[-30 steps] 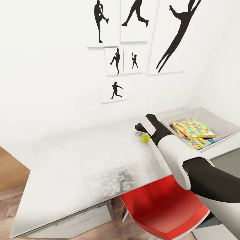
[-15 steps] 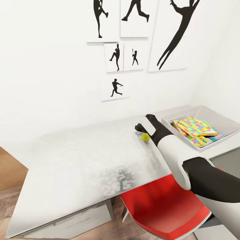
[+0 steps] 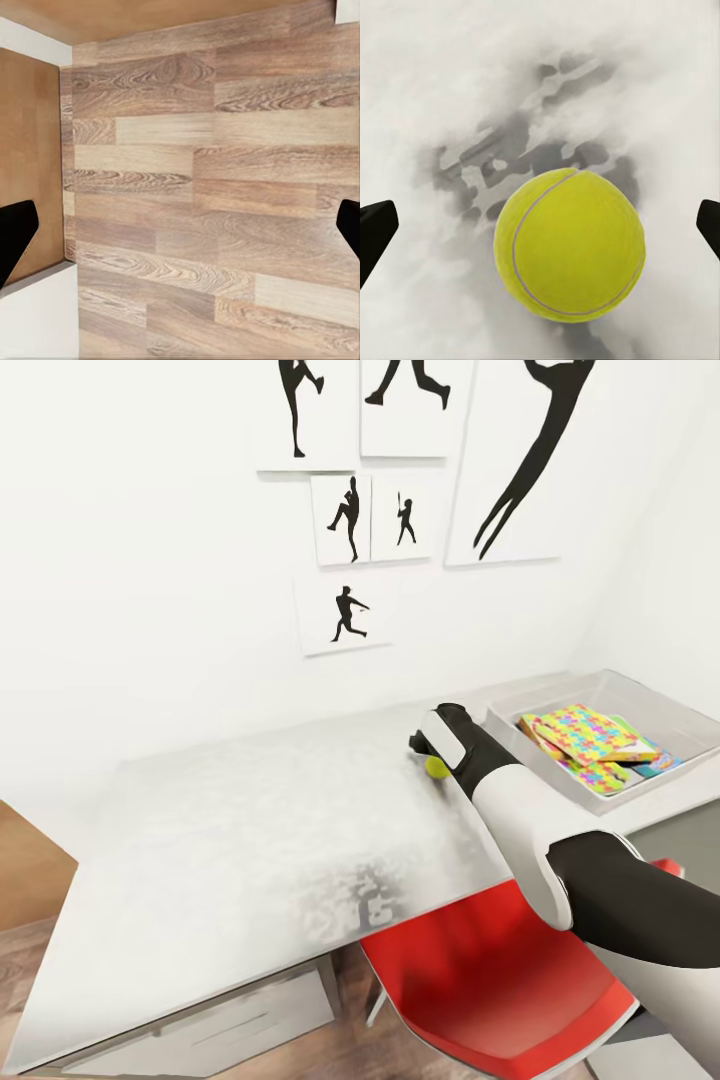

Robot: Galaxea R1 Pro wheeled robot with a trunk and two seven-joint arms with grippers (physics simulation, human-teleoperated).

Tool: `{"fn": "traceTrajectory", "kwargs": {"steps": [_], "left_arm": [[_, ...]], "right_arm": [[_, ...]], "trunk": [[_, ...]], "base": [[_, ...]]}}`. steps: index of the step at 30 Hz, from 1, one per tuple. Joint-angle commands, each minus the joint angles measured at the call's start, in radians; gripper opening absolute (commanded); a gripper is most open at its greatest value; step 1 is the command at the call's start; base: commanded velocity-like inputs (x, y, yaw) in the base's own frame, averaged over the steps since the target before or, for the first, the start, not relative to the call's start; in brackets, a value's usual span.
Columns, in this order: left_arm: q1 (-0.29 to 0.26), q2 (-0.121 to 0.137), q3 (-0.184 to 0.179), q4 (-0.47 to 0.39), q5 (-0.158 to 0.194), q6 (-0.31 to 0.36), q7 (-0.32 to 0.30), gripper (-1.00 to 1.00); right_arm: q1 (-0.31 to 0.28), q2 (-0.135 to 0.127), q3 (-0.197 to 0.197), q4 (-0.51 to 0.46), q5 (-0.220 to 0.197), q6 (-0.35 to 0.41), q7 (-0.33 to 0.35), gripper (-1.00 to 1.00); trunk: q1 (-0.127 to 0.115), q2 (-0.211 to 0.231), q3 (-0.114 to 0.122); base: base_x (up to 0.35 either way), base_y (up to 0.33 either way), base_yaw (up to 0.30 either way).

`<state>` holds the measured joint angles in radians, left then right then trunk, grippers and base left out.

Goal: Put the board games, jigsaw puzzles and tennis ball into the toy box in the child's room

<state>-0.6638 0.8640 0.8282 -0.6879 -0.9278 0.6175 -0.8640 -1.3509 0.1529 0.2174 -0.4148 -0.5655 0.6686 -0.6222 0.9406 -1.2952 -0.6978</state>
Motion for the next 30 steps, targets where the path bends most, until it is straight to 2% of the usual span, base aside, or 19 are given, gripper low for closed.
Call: {"fn": "traceTrajectory", "kwargs": {"steps": [1, 2, 6, 11, 19, 27, 30], "left_arm": [[-0.002, 0.0, 0.003, -0.001, -0.014, 0.004, -0.007, 1.0], [-0.002, 0.0, 0.003, 0.0, -0.03, 0.004, -0.006, 1.0], [-0.002, 0.0, 0.003, 0.013, -0.059, 0.003, 0.005, 1.0], [-0.002, 0.0, 0.003, 0.042, -0.071, -0.002, 0.024, 1.0], [-0.002, 0.0, 0.003, 0.057, -0.075, -0.02, 0.052, 1.0], [-0.002, 0.0, 0.003, 0.059, -0.075, -0.022, 0.056, 1.0], [-0.002, 0.0, 0.003, 0.059, -0.075, -0.023, 0.057, 1.0]], "right_arm": [[-0.001, -0.001, 0.008, -0.001, -0.009, 0.003, -0.008, 1.0], [-0.001, -0.002, 0.008, -0.001, -0.007, 0.003, -0.008, 1.0], [-0.001, -0.002, 0.008, -0.001, -0.004, 0.003, -0.008, 1.0], [-0.001, -0.002, 0.008, -0.001, -0.003, 0.003, -0.008, 1.0], [-0.001, -0.001, 0.008, -0.001, -0.002, 0.002, -0.007, 1.0], [-0.001, -0.001, 0.008, 0.0, -0.002, 0.001, -0.008, 1.0], [-0.001, -0.001, 0.008, 0.0, -0.002, 0.002, -0.008, 1.0]], "trunk": [[0.004, -0.008, -0.004], [0.008, -0.015, -0.007], [0.023, -0.043, -0.02], [0.038, -0.071, -0.032], [0.038, -0.071, -0.032], [0.069, -0.127, -0.057], [0.069, -0.127, -0.057]], "base": [[0.0, 0.0, 0.0], [0.0, 0.0, 0.0], [0.0, 0.0, 0.0], [0.0, 0.0, 0.0], [0.0, 0.0, 0.0], [0.0, 0.0, 0.0], [0.0, 0.0, 0.0]]}}
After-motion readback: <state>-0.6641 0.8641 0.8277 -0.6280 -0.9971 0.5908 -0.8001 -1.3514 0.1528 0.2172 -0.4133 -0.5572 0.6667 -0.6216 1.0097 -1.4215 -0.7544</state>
